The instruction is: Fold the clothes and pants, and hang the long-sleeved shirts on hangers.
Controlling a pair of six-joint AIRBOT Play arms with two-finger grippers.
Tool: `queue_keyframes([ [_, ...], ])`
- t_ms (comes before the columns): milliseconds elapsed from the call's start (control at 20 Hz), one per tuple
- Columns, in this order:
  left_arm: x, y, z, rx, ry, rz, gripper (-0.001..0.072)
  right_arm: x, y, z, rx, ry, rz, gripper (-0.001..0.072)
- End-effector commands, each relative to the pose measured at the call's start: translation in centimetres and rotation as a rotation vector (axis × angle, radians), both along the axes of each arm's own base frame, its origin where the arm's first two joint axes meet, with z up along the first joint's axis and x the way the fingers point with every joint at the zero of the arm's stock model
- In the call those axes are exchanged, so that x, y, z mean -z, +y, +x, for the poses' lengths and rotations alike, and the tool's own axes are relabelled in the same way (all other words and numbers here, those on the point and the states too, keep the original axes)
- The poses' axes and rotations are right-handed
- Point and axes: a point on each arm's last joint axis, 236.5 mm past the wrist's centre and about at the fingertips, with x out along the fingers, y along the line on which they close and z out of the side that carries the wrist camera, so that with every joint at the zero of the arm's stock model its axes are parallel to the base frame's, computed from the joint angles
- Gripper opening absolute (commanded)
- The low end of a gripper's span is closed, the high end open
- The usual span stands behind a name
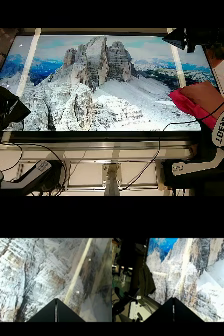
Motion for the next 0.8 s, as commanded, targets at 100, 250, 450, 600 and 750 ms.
queue_keyframes([
  [100,0.5,1.8,-0.1,-0.051,0.016,0.060,0.0022,-0.1,0.0,0.0,-0.001,-0.001,0.000,0.0015],
  [250,2.9,5.1,-2.5,-0.162,0.141,0.109,0.0035,0.0,0.0,0.0,-0.001,-0.001,0.000,0.0015],
  [450,5.0,8.6,-5.1,-0.259,0.224,0.136,0.0491,0.0,0.0,0.0,-0.001,-0.001,0.000,0.0015],
  [600,6.5,9.0,-5.6,-0.311,0.255,0.053,0.0489,0.0,0.0,0.0,0.000,-0.001,0.000,0.0015],
  [750,8.3,9.0,-6.0,-0.316,0.288,-0.007,0.0489,0.0,0.0,0.0,-0.001,-0.001,0.000,0.0015],
])
